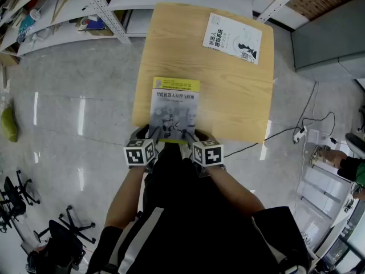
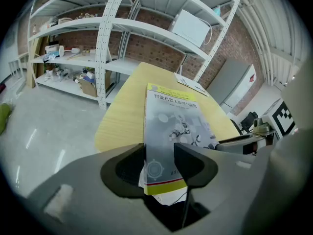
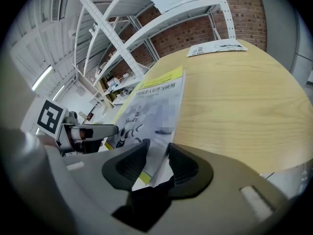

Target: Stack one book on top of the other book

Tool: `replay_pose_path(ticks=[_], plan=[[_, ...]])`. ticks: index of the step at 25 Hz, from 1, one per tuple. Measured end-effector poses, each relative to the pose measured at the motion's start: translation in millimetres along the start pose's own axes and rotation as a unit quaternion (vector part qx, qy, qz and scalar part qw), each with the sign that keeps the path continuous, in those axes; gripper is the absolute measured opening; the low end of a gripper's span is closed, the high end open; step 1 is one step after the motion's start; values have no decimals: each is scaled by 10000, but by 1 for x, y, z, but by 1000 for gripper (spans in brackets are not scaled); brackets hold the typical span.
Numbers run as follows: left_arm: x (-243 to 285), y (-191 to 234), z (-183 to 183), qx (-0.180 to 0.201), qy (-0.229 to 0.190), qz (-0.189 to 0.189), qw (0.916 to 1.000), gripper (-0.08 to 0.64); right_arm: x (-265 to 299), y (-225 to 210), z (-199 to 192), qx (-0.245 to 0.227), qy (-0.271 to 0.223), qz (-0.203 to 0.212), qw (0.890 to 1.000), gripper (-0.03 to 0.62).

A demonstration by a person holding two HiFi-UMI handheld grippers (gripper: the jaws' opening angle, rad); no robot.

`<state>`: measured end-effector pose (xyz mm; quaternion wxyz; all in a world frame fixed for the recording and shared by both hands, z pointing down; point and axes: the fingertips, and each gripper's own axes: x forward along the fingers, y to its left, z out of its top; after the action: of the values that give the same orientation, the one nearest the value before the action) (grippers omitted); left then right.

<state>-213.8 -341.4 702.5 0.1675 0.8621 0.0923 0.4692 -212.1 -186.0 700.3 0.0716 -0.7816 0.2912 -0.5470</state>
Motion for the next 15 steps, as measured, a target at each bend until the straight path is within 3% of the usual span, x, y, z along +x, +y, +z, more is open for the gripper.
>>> replay_pose_path(ticks=[15], plan=[[-12, -8, -29, -282, -57, 71, 9996, 198, -11, 0, -34, -92, 218, 126, 9996, 146]])
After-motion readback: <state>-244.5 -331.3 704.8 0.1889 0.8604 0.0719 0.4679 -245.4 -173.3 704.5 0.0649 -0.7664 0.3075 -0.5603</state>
